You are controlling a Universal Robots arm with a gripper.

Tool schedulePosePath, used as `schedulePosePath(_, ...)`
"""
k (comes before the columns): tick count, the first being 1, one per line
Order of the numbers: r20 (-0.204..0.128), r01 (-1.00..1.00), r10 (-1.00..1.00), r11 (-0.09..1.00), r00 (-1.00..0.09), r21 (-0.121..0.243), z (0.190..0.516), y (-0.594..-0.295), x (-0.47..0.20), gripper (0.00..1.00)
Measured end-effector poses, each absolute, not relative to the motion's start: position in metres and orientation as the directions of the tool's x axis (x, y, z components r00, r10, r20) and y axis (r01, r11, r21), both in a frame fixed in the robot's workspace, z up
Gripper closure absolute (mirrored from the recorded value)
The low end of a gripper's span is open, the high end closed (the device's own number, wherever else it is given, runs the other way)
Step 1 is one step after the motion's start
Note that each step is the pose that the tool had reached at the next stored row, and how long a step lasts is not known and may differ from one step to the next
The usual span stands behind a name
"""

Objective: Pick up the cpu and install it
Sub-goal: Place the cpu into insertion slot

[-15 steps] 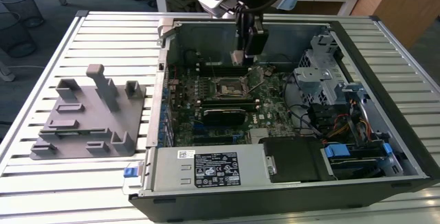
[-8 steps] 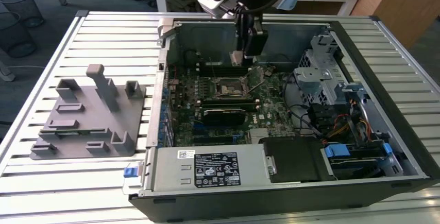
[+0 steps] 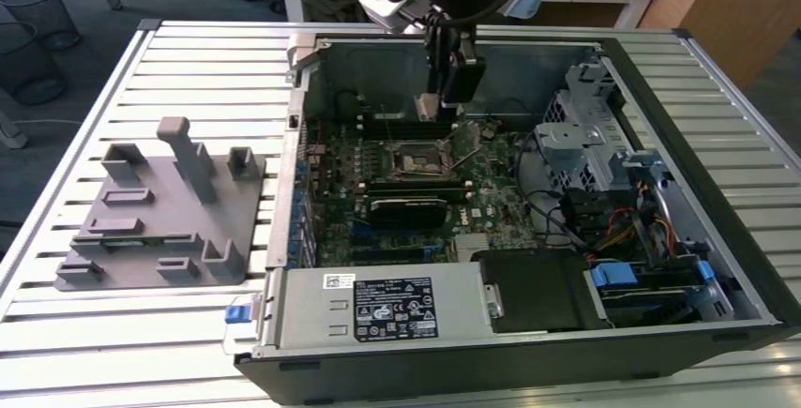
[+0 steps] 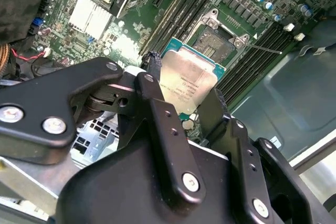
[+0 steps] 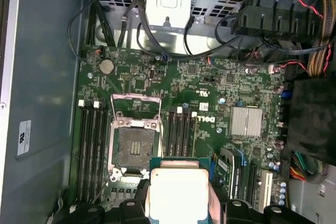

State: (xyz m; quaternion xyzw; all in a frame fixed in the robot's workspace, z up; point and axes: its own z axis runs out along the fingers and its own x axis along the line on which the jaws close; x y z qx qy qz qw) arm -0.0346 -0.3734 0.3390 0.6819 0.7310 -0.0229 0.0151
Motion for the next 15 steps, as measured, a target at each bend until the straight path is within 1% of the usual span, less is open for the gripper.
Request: schedulePosePath(15,-0.049,0.998,0.996,0.069,-0.069,-0.013,0.315,-0.365,-0.034,0.47)
